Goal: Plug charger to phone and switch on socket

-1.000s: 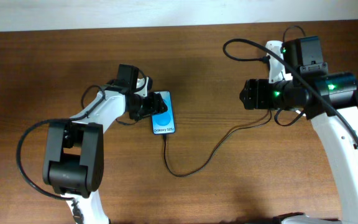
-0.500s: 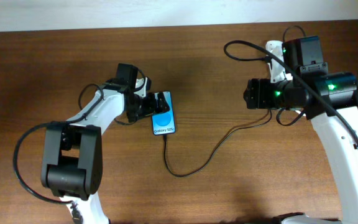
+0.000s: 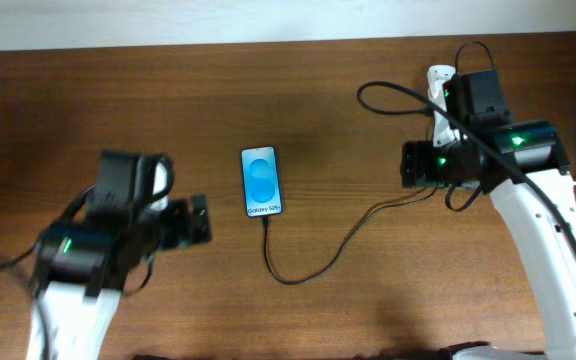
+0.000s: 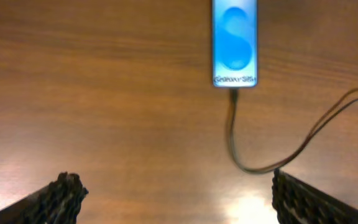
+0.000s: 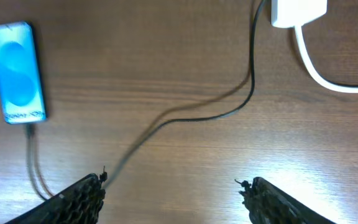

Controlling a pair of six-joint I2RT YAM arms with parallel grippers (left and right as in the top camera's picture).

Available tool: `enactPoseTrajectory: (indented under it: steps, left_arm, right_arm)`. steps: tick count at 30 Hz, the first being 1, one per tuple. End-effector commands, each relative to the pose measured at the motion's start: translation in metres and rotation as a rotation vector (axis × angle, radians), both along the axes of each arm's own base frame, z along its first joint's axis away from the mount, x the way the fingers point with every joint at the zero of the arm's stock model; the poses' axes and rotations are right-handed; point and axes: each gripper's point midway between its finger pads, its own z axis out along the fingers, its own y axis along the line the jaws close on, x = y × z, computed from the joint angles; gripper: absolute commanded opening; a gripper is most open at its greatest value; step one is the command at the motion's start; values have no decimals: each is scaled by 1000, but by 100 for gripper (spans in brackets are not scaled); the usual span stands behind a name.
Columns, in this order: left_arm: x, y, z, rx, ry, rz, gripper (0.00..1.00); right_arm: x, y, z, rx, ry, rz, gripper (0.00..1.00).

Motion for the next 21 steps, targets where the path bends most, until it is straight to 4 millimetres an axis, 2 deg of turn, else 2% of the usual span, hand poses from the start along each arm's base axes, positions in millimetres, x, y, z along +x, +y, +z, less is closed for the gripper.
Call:
enactPoseTrajectory:
  steps: [1, 3, 4, 5, 6, 8, 10, 14, 17, 19, 21]
  left_arm:
    - [-35, 19, 30, 46, -126, 30, 100]
    - [-57, 24, 44, 34, -202, 34, 99]
    - [-67, 25, 49, 29, -228, 34, 100]
    - [-77, 27, 53, 24, -254, 35, 99]
    - [-86, 29, 54, 21, -268, 36, 99]
    - [-100, 31, 52, 22, -263, 35, 99]
    - [-110, 33, 46, 27, -229, 34, 99]
    - [-115, 31, 42, 17, -201, 23, 99]
    - [-115, 31, 42, 17, -201, 23, 99]
    - [-115, 31, 42, 20, -202, 25, 99]
    - [-115, 31, 42, 20, -202, 25, 99]
  right_arm:
    - [-5, -8, -8, -36, 31, -13, 65]
    - [-10, -9, -9, -39, 52, -13, 46]
    - [-14, -10, -11, -46, 69, -14, 32]
    - [-18, -15, -12, -72, 86, -22, 8]
    - [-21, -17, -13, -74, 97, -36, 4]
    - [-27, -30, -14, -60, 131, -146, 4]
    - [-29, -54, -15, -28, 143, -313, 4]
    - [-26, -130, -12, 70, 88, -666, 4]
    - [-21, -174, -6, 105, -2, -790, 4]
    - [-12, -192, -4, 136, -55, -832, 4]
    - [9, -192, -7, 171, -97, -771, 4]
